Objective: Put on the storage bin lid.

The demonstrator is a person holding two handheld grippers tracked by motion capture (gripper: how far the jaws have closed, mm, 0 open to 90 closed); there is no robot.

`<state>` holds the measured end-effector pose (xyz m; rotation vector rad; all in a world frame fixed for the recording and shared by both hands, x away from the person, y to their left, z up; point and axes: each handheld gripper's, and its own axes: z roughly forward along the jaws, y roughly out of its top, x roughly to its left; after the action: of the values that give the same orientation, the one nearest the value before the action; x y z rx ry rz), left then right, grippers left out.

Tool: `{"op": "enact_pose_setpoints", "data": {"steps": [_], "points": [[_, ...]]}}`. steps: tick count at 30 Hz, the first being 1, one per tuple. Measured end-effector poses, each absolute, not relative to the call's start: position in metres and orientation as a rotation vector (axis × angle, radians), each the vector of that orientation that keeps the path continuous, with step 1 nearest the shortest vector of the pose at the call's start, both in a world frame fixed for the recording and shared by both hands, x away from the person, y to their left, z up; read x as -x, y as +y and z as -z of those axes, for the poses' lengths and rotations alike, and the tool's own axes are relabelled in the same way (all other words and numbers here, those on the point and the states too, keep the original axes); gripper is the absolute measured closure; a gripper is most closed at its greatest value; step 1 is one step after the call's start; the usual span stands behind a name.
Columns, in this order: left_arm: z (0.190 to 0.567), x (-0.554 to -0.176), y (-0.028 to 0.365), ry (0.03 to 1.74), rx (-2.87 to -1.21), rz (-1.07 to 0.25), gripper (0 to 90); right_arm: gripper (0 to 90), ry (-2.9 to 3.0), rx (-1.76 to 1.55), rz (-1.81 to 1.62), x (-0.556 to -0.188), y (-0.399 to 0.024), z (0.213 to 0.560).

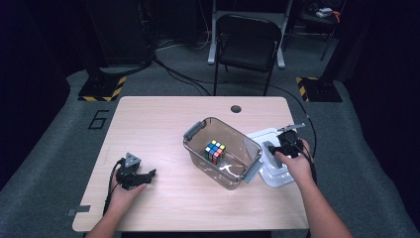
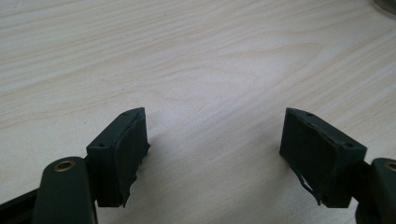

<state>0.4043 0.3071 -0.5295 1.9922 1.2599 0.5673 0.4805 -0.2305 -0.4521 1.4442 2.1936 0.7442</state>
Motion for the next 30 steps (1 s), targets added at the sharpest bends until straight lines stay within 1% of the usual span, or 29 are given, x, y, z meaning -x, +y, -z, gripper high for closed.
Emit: {"op": "enact_pose_setpoints", "data": {"steps": [15,18,30], "points": [[0.529,-0.404,0.307,1.259,-1.995,-0.568,22.8,47.8,2.207,-1.477,-0.722,-0.482,-0.225,0.469],[0.529,-0.404,0.307,1.26,-1.994,-0.567,22.8,50.6,2.209,-1.484,-0.727,-0.484,-0.225,0.471],[0.529,-0.404,0.307,1.259,-1.994,-0.567,22.9,56.7,2.223,-1.497,-0.714,-0.486,-0.224,0.475]]}}
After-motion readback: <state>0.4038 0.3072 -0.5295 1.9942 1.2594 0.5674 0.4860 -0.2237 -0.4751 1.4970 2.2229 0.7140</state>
